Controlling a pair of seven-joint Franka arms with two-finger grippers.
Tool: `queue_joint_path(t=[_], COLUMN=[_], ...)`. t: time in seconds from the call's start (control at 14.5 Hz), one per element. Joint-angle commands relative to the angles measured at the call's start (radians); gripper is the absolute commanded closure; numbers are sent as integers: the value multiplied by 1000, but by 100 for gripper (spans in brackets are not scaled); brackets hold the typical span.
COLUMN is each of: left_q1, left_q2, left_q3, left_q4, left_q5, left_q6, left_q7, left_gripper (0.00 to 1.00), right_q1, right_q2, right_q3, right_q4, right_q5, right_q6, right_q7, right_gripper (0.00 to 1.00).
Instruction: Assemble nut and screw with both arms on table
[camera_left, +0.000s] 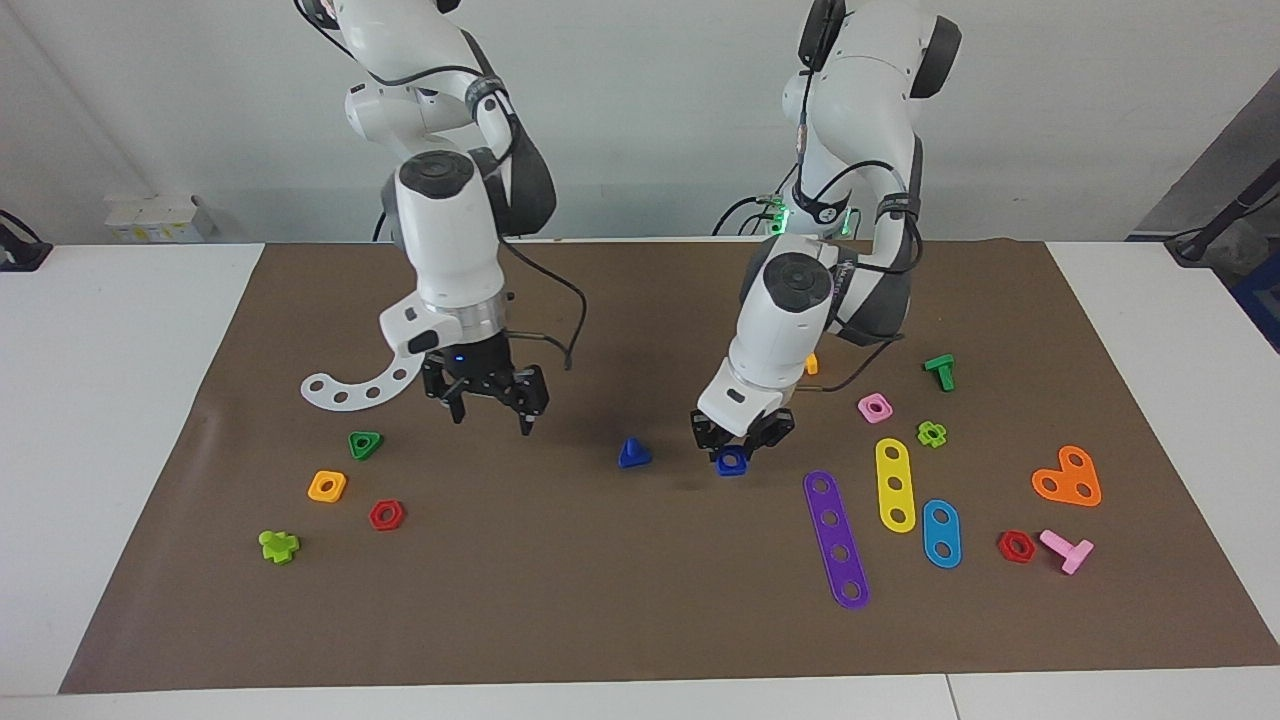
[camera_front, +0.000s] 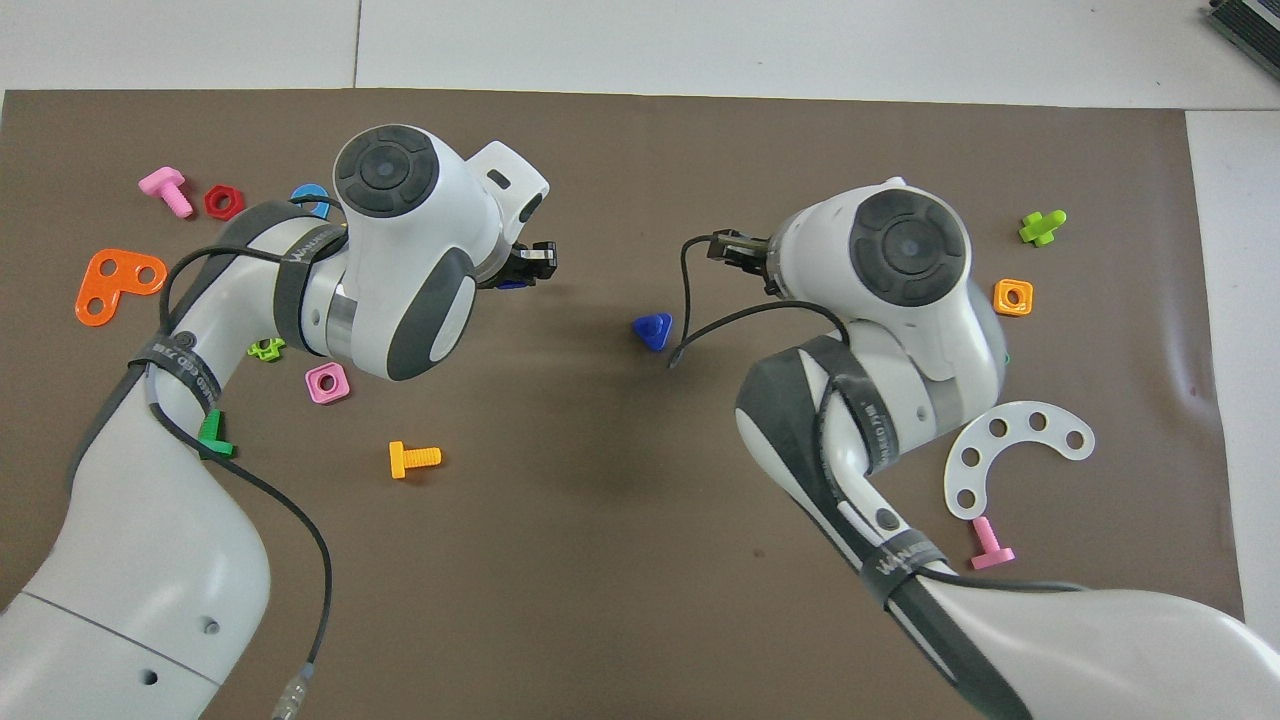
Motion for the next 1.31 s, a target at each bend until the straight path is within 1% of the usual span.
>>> queue_joint_path(t=[0.0,0.14,0.28,0.35,0.41,0.55,0.62,0.76,0.97,1.11,1.24], left_q1=[-68,-91,-129,-143,-151,-154,-160,-167,-168,-169,-169], left_q2=[53,62,80,105,134,178,180,180,178,178,178], left_q3=[19,17,20,22,22,22,22,22,20,20,20], left_q4=[90,111,123,142,184,261,265,263,249,243,228], left_q5=[-14,-25,-31,-31,-31,-31,-31,-31,-27,-30,-28], left_q6=[-44,-42,-44,-44,-53,-96,-105,-133,-138,-136,-128], left_q7=[-14,-28,-34,-41,-50,-51,-53,-56,-56,-56,-56], left_gripper=[100,100,100,100,100,100,100,100,100,100,100], right_q1=[-88,-122,-151,-162,-176,-212,-225,-228,-217,-220,-226], right_q2=[-77,-122,-182,-208,-231,-239,-239,-251,-292,-289,-262], right_q3=[17,18,17,11,6,1,1,1,1,1,1], right_q4=[-21,-13,-9,2,28,108,125,94,10,19,82], right_q5=[1,3,15,46,63,64,66,67,67,66,63], right_q6=[-58,-130,-228,-290,-362,-497,-547,-552,-526,-525,-555], right_q7=[-124,-158,-171,-195,-233,-308,-335,-370,-372,-402,-422], right_gripper=[0,0,0,0,0,0,0,0,0,0,0])
